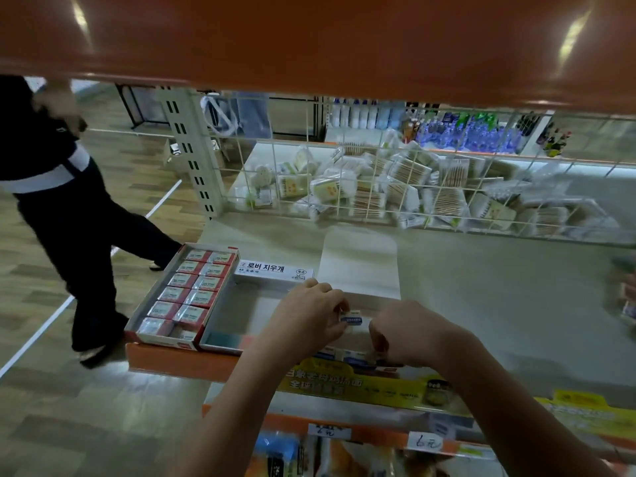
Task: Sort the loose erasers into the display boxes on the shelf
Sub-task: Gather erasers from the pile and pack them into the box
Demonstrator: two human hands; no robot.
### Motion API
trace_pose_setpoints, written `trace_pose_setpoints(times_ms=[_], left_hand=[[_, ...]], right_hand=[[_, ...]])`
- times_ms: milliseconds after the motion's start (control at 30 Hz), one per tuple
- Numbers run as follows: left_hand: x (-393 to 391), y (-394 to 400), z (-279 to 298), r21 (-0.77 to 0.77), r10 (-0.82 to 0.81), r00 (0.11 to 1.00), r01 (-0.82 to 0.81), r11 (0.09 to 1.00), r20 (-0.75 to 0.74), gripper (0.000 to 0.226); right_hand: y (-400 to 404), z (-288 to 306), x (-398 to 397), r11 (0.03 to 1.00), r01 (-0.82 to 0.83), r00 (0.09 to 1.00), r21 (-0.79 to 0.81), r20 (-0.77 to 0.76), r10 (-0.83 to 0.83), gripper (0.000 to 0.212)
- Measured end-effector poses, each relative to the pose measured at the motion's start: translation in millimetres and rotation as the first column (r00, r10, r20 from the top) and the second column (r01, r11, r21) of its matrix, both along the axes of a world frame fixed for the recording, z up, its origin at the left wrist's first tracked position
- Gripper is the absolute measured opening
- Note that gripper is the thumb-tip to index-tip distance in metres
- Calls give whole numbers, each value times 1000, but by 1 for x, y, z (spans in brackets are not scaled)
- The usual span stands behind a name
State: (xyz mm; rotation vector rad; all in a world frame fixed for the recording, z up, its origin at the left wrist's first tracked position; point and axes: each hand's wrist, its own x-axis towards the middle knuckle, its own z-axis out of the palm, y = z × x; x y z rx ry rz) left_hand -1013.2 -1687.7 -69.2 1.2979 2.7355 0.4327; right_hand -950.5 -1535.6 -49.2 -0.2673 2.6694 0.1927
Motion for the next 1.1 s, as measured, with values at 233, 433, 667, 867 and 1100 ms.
trace_pose_setpoints(times_ms=[233,433,667,867,1100], left_hand=[[0,0,1,-23,-23,1000,23,999,-12,31],[2,12,4,-56,-86,996,86,995,0,29],[10,36,1,-71,-211,966,224,972,147,27],[12,43,-8,-116,-261,944,287,951,200,28],[9,44,-15,-35,-307,945,313,949,113,20]], right_hand=[[9,0,5,987,51,999,-155,22,-49,21],[20,4,7,931,109,991,-348,-29,-127,19],[53,14,28,784,401,804,-474,-228,-549,11],[43,-7,32,746,523,766,-413,-157,-624,24],[38,-10,34,697,536,730,-476,-153,-666,35]])
